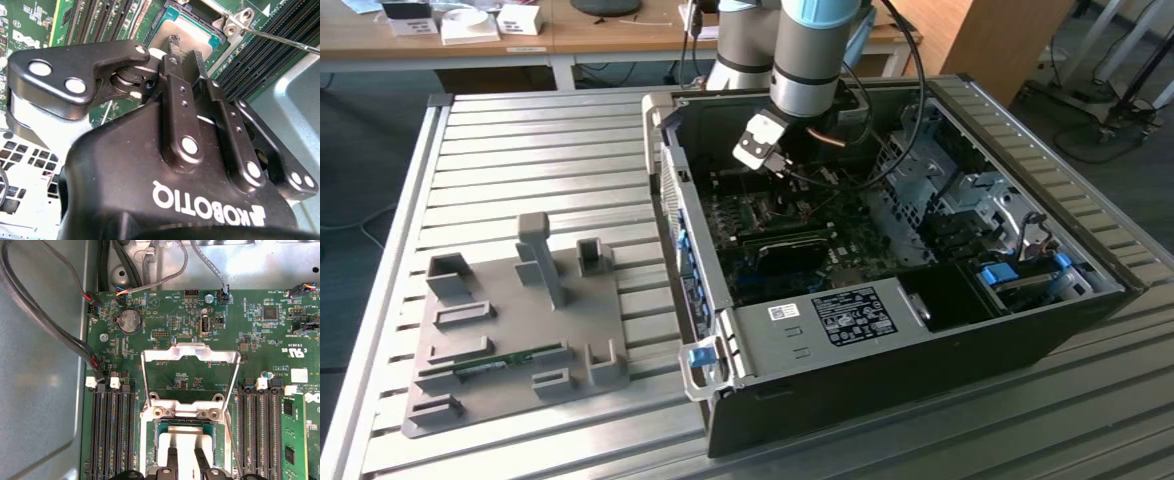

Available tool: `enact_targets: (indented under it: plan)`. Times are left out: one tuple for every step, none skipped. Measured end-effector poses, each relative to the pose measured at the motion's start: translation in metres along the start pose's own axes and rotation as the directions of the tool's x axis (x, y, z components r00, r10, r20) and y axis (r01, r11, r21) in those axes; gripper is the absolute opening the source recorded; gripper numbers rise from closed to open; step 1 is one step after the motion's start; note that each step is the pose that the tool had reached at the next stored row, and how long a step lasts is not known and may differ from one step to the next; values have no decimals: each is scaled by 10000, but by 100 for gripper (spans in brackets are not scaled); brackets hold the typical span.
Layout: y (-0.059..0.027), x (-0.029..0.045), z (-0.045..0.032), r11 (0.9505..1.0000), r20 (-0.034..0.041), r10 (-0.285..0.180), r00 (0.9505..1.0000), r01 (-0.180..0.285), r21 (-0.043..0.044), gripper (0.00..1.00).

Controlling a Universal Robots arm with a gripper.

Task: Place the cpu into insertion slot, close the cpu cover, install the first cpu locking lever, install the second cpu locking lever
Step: 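Place the cpu into insertion slot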

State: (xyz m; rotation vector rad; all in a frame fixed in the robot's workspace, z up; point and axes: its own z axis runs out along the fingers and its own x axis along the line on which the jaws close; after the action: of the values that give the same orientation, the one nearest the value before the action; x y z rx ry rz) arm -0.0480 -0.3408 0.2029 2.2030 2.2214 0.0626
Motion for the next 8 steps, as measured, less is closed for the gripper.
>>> enact_targets:
  plan:
    - [0,0,0,10000,0,0,10000,0,0,27]
    - [1,1,-31,10000,0,0,10000,0,0,27]
    - [2,1,-63,10000,0,0,10000,0,0,27]
    - [2,1,-63,10000,-1,0,10000,0,0,27]
    - [2,1,-63,10000,0,0,10000,0,0,27]
    - [2,1,-63,10000,0,0,10000,0,0,27]
    - [2,1,-63,10000,0,0,10000,0,0,27]
    - [2,1,-63,10000,0,0,10000,0,0,27]
